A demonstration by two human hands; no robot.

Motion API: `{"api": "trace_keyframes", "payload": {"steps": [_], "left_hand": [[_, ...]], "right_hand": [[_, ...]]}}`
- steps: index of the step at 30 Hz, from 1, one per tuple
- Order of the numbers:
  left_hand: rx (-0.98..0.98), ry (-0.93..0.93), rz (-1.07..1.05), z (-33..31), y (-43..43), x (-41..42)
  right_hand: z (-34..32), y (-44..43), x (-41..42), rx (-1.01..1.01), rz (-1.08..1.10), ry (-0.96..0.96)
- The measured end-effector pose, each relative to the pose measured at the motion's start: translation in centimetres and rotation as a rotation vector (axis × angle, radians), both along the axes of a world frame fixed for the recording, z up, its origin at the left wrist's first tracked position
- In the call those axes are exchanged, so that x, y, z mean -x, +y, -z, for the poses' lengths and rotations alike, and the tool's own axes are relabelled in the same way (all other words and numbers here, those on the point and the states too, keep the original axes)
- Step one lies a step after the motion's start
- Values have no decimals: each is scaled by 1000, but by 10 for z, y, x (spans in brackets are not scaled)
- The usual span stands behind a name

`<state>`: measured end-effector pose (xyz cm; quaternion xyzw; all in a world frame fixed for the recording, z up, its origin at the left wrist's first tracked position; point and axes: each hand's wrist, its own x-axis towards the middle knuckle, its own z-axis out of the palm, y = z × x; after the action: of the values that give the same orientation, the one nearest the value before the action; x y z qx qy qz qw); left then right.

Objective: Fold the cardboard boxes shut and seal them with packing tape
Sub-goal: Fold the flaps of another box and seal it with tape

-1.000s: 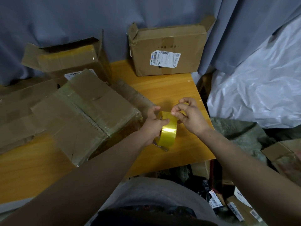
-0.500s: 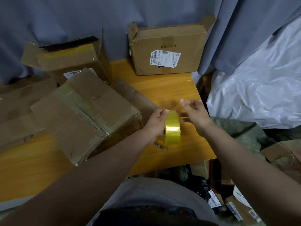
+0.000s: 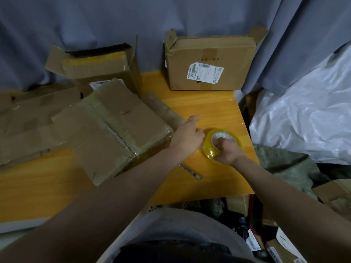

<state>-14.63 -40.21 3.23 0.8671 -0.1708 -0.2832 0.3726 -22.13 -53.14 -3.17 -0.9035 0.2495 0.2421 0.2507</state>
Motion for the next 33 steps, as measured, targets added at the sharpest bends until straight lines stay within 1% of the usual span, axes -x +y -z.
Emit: {"api": "trace_keyframes", "payload": {"steps": [1, 2, 3, 4, 5, 6, 7, 8, 9, 12, 14, 16, 18, 24, 28, 31, 33], "left_hand": [[74, -32, -20, -8, 6, -1], [138, -87, -50, -16, 13, -3], [197, -154, -97, -22, 20, -7], [254, -219, -160, -27, 29, -13], [304, -270, -233, -30, 39, -22], [336, -307, -311, -32, 50, -31], [344, -342, -388, -32, 62, -41], [326, -385, -450, -31, 75, -51], [285, -429, -489, -30, 89, -61], [34, -468, -527, -21, 132, -87], [-176, -461, -429, -8, 157, -101], [-423, -462, -262, 10, 171, -110], [-562, -485, -163, 22, 176, -117], [-644, -519, -137, 24, 176, -168], [-704, -533, -214, 21, 176, -201], [-712, -488, -233, 15, 175, -210], [-686, -537, -248, 19, 174, -203]], "right_hand": [[-4, 5, -3, -30, 52, -17], [-10, 12, -8, -64, 123, -86], [-16, 20, -14, -78, 181, -215], [-23, 30, -20, -73, 203, -398], [-33, 41, -28, -70, 167, -598], [-43, 55, -39, -59, 85, -749], [-52, 70, -51, -52, -25, -819], [-60, 88, -64, -39, -145, -810], [-67, 106, -76, -18, -261, -751], [-63, 155, -101, 77, -523, -607], [-54, 169, -105, 164, -610, -502], [-49, 170, -105, 266, -655, -438], [-47, 169, -105, 314, -678, -403], [-48, 168, -108, 304, -674, -366], [-48, 169, -108, 283, -674, -348], [-48, 170, -109, 277, -665, -343], [-49, 171, -110, 279, -657, -340]]}}
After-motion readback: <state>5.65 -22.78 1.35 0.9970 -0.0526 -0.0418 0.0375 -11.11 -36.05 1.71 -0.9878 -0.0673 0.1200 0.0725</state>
